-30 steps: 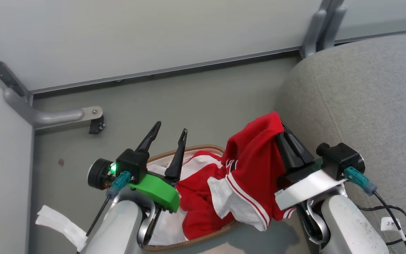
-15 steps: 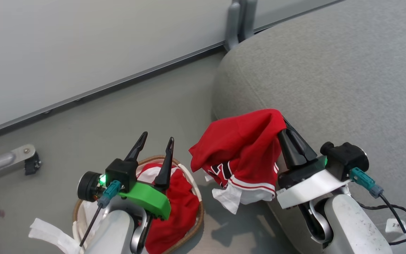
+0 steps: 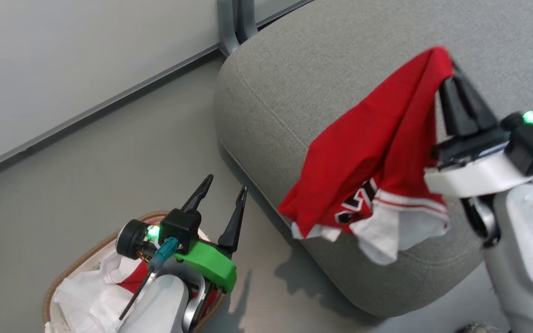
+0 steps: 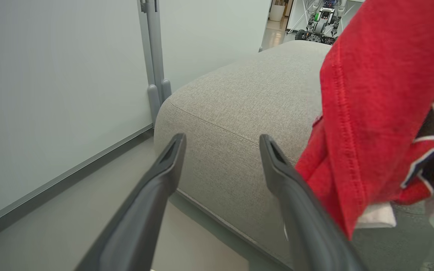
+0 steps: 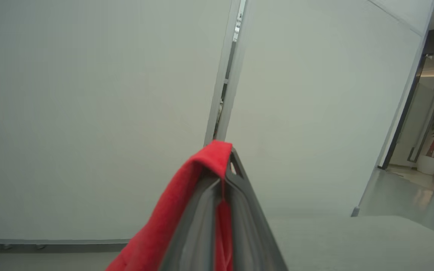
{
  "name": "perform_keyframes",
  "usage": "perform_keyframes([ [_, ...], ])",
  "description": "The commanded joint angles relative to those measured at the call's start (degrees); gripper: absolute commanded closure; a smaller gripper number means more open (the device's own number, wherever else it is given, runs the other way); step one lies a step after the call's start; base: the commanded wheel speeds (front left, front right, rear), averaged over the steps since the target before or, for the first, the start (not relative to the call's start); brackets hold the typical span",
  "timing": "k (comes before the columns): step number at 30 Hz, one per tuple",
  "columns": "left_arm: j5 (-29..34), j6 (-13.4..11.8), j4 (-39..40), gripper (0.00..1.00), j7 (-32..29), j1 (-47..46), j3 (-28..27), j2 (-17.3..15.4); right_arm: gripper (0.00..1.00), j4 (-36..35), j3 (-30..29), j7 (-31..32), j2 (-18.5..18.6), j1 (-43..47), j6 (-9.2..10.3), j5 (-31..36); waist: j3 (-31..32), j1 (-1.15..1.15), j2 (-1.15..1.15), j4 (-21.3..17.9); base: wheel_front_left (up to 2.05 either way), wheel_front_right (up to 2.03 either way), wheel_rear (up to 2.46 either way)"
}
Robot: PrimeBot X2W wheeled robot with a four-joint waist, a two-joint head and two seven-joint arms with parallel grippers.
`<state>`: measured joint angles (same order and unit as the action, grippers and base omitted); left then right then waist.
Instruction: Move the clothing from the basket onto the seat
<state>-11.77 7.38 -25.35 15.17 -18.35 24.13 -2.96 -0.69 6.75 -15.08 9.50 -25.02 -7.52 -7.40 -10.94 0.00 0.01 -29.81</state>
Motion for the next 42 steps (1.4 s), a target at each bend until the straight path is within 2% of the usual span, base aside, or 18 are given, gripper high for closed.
perform_keyframes([
  [1,0.2,0.1,0.1,0.0,0.0,-1.2,0.1,-0.9,1.0,-0.5,-0.4,-0.1,1.5,-3.1,0.06,0.6,-2.4,0.0,-0.01,-0.6,0.0,0.0,0.0],
  [8,0.7,0.2,1.2,0.0,0.0,-2.7,1.1,-3.3,1.0,3.8,-2.7,-0.1,9.6,-22.1,0.06,0.3,-7.0,0.0,-0.01,-0.3,0.0,0.0,0.0],
  [13,0.7,0.2,1.8,0.0,0.0,-4.1,2.3,-5.1,1.0,9.2,-3.9,-0.1,12.8,-33.0,0.06,0.9,-10.5,0.0,-0.01,1.7,0.0,0.0,0.0],
  [17,1.1,0.2,2.4,0.0,0.0,-5.4,3.5,-6.2,1.0,16.3,-4.7,-0.1,13.4,-37.0,0.06,1.7,-12.9,0.0,-0.01,3.1,0.0,0.0,0.0],
  [21,0.9,0.2,2.6,0.0,0.0,-6.3,4.6,-7.2,1.0,23.2,-7.1,-0.1,12.2,-36.0,0.06,3.3,-15.0,0.0,-0.01,4.4,0.0,0.0,0.0],
  [28,0.2,0.2,2.8,0.0,0.0,-7.7,5.4,-9.0,1.0,34.7,-12.8,-0.1,8.2,-27.1,0.06,7.6,-17.9,0.0,-0.01,5.5,0.0,0.0,0.0],
  [32,-0.1,0.2,2.6,0.0,0.0,-7.7,5.6,-9.6,1.0,38.6,-17.9,-0.1,5.2,-20.8,0.07,7.7,-18.3,0.0,-0.01,5.5,0.0,0.0,0.0],
  [36,-0.5,0.2,2.2,0.0,0.0,-7.1,5.2,-9.6,1.0,39.5,-22.8,-0.1,3.3,-14.8,0.07,7.8,-17.7,0.0,-0.01,5.2,0.0,0.0,0.0],
  [37,-0.5,0.2,2.0,0.0,0.0,-6.9,5.0,-9.4,0.55,39.2,-24.0,-0.1,2.8,-13.3,0.06,8.0,-17.5,0.0,-0.01,5.0,0.0,0.0,0.0],
  [38,-0.5,0.2,1.9,0.0,0.0,-6.8,4.9,-9.4,0.37,38.6,-24.8,-0.1,2.3,-12.0,0.06,8.2,-17.2,0.0,-0.01,4.9,0.0,0.0,0.0],
  [39,-0.5,0.2,1.7,0.0,0.0,-6.6,4.7,-9.3,0.0,38.2,-25.8,-0.1,1.8,-10.4,0.07,8.2,-16.9,0.0,-0.01,4.8,0.0,0.0,0.0],
  [42,-0.7,0.2,1.4,0.0,0.0,-5.9,4.2,-8.8,0.0,36.7,-27.7,-0.1,0.8,-6.7,0.07,8.1,-15.7,0.0,-0.01,4.4,0.0,0.0,0.0],
])
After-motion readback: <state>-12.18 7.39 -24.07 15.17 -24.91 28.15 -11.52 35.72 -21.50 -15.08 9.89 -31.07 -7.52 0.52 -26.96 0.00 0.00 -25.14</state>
